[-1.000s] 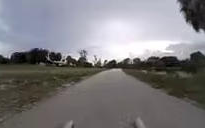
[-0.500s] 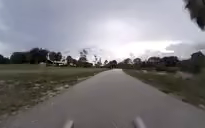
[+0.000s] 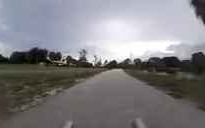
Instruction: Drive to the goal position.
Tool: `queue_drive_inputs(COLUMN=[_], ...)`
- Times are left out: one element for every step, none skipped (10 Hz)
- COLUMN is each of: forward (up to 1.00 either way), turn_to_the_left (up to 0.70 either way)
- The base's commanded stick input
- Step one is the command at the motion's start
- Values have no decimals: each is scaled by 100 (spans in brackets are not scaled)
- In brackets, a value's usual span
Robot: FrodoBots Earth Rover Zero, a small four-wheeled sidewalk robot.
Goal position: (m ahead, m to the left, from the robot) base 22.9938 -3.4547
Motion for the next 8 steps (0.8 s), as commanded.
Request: queue_drive_inputs(forward=[100, 100, 100, 100, 100, 100, 100, 100], turn_to_the_left=[0, 0, 0, 0, 0, 0, 0, 0])
